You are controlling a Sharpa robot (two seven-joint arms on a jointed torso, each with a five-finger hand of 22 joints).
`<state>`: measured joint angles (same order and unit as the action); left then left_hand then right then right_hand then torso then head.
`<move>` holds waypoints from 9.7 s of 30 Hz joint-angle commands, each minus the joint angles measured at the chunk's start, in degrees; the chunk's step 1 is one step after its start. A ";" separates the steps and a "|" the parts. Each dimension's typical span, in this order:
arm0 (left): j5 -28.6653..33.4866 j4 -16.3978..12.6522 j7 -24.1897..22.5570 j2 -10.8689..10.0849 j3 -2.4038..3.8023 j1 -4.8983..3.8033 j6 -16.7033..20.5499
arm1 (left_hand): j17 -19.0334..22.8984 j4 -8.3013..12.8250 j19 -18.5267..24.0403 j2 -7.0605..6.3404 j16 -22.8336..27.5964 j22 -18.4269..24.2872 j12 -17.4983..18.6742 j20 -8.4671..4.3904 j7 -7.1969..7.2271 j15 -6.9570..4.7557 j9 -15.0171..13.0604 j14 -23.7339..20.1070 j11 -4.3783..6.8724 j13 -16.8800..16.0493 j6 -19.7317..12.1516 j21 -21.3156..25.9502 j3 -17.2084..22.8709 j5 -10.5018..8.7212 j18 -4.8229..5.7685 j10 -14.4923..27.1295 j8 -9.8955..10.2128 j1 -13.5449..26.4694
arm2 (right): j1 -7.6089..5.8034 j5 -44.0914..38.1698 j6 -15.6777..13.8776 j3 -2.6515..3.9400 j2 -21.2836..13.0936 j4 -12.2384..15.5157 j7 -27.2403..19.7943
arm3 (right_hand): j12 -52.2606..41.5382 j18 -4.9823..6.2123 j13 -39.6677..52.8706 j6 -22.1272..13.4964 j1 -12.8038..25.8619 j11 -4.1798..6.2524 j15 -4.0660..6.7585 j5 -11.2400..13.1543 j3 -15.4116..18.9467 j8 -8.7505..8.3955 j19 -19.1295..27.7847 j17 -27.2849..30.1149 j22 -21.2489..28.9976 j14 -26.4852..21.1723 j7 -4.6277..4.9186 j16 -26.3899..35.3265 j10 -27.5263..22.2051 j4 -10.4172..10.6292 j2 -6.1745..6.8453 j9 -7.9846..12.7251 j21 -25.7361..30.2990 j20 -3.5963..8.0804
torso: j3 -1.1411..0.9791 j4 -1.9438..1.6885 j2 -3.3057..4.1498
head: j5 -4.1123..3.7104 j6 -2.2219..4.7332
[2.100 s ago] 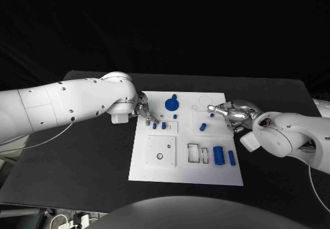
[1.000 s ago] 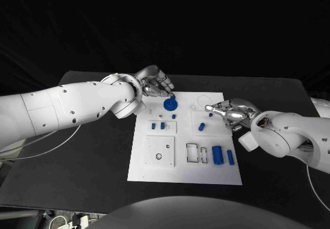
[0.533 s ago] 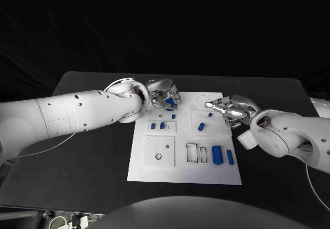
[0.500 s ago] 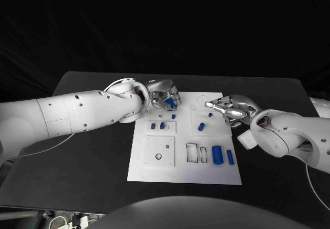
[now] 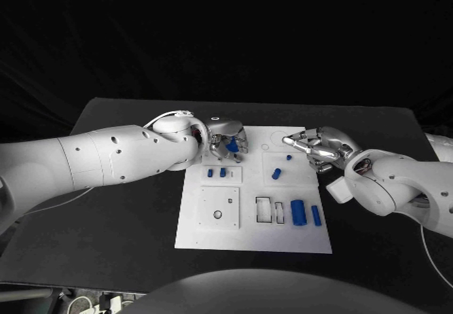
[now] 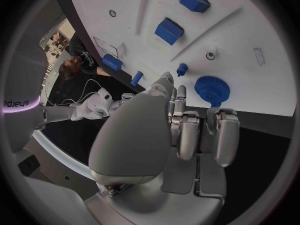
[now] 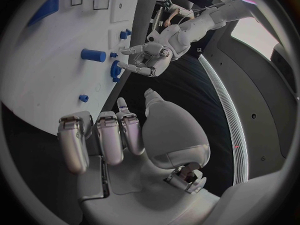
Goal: Assemble the parts on the task board
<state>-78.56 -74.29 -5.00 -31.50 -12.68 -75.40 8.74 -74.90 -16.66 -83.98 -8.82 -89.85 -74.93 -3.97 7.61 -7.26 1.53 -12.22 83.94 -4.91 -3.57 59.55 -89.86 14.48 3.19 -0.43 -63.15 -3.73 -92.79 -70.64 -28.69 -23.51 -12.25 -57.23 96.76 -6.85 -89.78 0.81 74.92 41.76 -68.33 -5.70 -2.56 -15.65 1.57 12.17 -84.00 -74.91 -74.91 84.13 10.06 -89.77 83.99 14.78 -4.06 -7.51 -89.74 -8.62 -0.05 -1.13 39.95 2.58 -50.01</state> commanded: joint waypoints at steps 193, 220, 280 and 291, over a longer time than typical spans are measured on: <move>-10.22 -4.11 1.59 -6.77 0.05 -1.85 -6.10 | -15.10 0.04 -6.02 3.92 -0.15 -15.07 -0.38 -0.48 1.20 -1.22 2.46 6.06 1.65 0.10 5.80 -0.14 5.55 -0.22 0.43 -5.97 -2.06 -1.82 | 0.37 1.60 1.25 -0.01 0.03 -0.11 1.87 | -0.22 -0.81 15.08 0.43 -0.57 -0.49 -0.50 -0.59 0.41 -0.09 -6.00 -15.09 -15.09 5.87 0.26 -0.23 6.01 -0.37 -0.17 -0.01 -0.26 -0.60 | 0.01 -0.05 0.02 | -0.21 0.01; -10.20 -3.62 1.18 -6.53 0.04 -1.85 -7.52 | -15.10 0.05 -6.02 4.00 -0.15 -15.07 -0.30 -0.47 1.16 -1.17 2.48 6.06 1.61 0.07 5.80 -0.14 5.68 -0.22 0.43 -6.10 -2.02 -1.79 | 0.37 1.62 1.34 -0.01 0.14 -0.12 1.93 | -0.22 -0.81 15.08 0.43 -0.59 -0.50 -0.51 -0.65 0.44 -0.12 -6.00 -15.09 -15.09 5.87 0.27 -0.23 6.01 -0.38 -0.18 0.00 -0.26 -0.62 | -0.03 -0.01 0.04 | -0.05 0.01; -9.94 -3.04 0.51 -5.71 0.02 -1.73 -9.99 | -15.10 -0.01 -6.02 2.87 -0.15 -15.07 0.45 -0.32 0.39 -0.42 3.38 6.06 0.72 0.10 3.49 -0.14 5.82 -0.23 0.43 -4.05 -0.54 -1.30 | 0.37 1.62 1.28 -0.01 0.22 -0.13 1.94 | -0.22 -0.81 15.08 0.47 -0.65 -0.53 -0.54 -0.73 0.48 -0.15 -6.00 -15.09 -15.09 5.87 0.28 -0.23 6.01 -0.41 -0.20 0.00 -0.26 -0.66 | 0.03 0.01 -0.03 | -0.41 0.01; -9.93 -2.85 0.37 -5.52 0.02 -1.71 -10.45 | -15.10 0.03 -6.02 2.76 -0.15 -15.07 0.48 -0.26 0.34 -0.32 3.55 6.06 0.67 0.11 3.15 -0.14 5.94 -0.22 0.43 -3.49 -0.39 -1.32 | 0.37 1.62 1.33 -0.01 0.27 -0.16 1.97 | -0.22 -0.81 15.08 0.47 -0.65 -0.53 -0.54 -0.73 0.48 -0.15 -6.00 -15.09 -15.09 5.87 0.28 -0.23 6.01 -0.41 -0.20 0.00 -0.26 -0.66 | 0.02 -0.02 0.01 | -0.48 0.01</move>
<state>-88.61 -76.96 -3.78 -37.34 -12.47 -77.42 0.23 -74.92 -16.74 -83.98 -5.68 -89.85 -74.91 -3.65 7.60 -6.84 0.71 -8.69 83.95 -4.18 -3.50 63.02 -89.86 20.10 2.79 -0.44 -66.95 -4.38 -94.46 -70.32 -26.88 -22.92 -12.25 -57.04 96.56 -4.73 -89.78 0.81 74.93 41.96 -68.56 -5.70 -2.76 -16.09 1.88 12.18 -84.00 -74.95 -74.94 83.92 10.26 -89.77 83.99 14.46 -4.29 -7.52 -89.74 -9.03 -0.04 -1.13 39.92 2.14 -50.01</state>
